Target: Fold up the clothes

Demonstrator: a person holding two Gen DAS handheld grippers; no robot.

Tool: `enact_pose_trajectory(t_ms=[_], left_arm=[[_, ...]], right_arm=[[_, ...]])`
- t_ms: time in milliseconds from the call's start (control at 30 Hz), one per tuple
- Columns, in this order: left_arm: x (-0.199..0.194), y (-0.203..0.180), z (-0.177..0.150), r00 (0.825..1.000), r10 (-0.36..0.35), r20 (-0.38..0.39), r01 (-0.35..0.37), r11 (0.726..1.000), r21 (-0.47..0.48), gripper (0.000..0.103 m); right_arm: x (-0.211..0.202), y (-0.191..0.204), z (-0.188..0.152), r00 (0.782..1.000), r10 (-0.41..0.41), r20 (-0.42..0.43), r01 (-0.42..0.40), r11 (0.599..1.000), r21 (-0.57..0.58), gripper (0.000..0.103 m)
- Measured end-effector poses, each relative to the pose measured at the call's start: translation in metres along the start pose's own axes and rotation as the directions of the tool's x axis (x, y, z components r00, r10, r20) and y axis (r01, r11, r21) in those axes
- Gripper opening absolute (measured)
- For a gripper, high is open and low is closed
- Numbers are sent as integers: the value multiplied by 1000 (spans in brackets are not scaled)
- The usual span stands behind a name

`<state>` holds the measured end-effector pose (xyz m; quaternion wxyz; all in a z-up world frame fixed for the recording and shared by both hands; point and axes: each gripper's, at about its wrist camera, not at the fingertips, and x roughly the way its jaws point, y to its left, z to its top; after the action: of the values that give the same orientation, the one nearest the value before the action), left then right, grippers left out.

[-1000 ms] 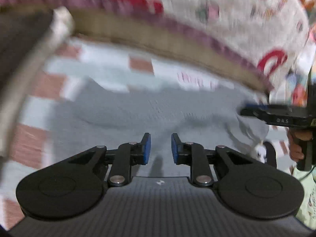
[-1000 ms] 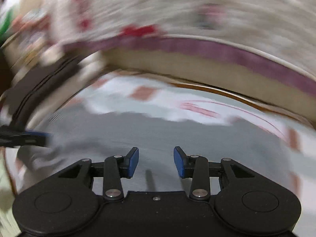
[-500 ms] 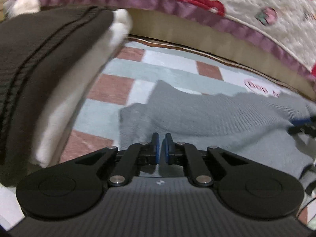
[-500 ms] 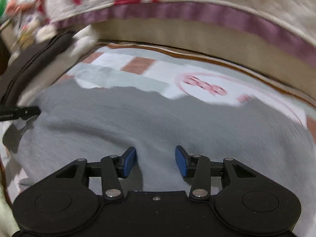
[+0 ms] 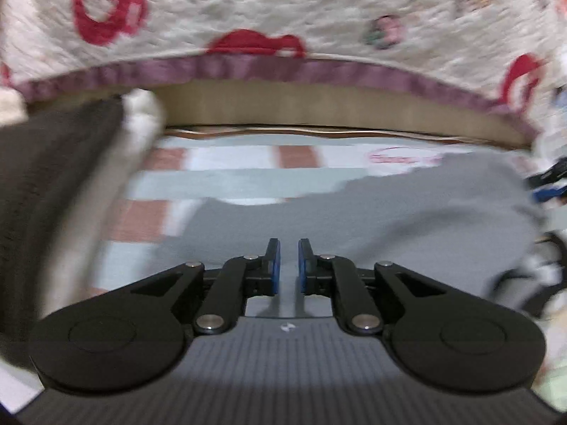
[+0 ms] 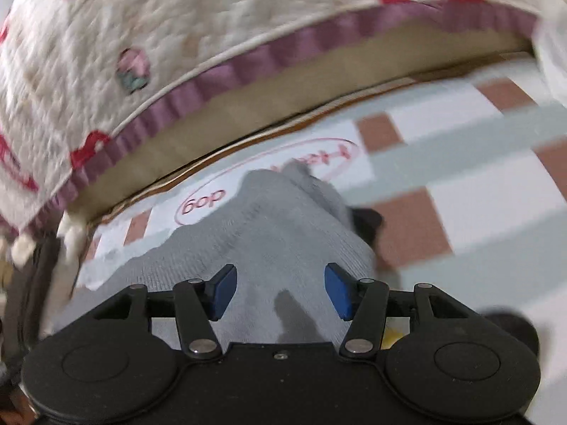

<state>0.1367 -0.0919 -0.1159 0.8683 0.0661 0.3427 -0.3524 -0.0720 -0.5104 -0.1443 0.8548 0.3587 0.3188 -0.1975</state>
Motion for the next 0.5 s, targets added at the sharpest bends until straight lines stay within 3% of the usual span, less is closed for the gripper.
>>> enact_pose_trajectory(t_ms=[167, 267, 367, 500], left_arm=[[25, -34, -17, 983, -109, -151, 112, 994, 14, 23], [30, -47, -24, 980, -62, -188, 75, 995, 61, 24], [27, -67, -24, 980, 49, -194, -14, 984, 176, 32], [28, -72, -27, 983, 62, -175, -32, 986, 166, 33]], right_arm=[[-13, -28, -29, 1000, -1, -18, 5, 974, 228, 60], [1, -38, -47, 999, 9, -49, 4, 969, 246, 62], [20, -50, -64, 986, 163, -19, -148, 934, 325, 61], [31, -53, -83, 959, 276, 70, -280, 868, 411, 60]])
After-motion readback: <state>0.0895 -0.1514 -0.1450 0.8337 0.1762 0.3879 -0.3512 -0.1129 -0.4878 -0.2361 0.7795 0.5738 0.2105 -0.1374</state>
